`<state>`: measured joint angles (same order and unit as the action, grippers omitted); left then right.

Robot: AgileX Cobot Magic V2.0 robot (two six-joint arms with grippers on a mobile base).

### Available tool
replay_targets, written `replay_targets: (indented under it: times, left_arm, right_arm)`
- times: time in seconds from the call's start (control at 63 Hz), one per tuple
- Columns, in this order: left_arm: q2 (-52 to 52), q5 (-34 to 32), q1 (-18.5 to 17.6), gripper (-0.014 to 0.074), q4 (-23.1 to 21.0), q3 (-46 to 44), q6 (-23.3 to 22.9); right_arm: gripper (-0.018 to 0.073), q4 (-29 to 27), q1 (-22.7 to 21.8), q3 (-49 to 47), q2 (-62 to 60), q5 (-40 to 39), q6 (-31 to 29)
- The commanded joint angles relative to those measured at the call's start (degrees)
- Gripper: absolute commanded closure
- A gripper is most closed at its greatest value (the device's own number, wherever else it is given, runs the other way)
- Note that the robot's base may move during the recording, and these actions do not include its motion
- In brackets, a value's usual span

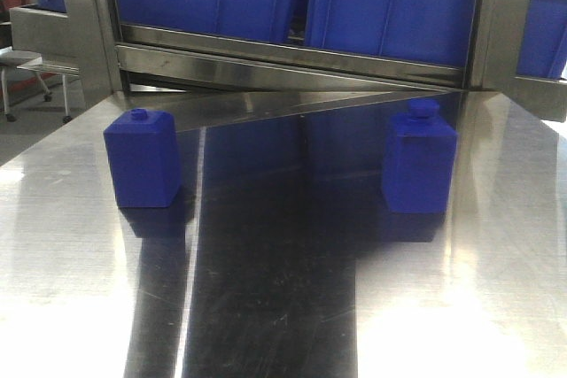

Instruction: Pick and sort blue part to right shelf

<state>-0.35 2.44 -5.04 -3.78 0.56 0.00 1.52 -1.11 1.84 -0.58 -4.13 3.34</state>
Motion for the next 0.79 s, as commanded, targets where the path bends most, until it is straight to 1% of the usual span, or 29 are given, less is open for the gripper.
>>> replay_targets:
  times: [0.0,0.778]
  left_arm:
    - [-1.38,-4.56,-0.41,0.0473,-0.5,1.22,-0.4]
    - [-1.38,-4.56,-0.41,0.0473,-0.5,1.22,-0.4]
  right_arm:
    - [0.0501,-0.13,0.03,-1.33,-1.29,-5.16,-0.33]
    - [0.0501,-0.13,0.03,-1.33,-1.29,-5.16,-0.33]
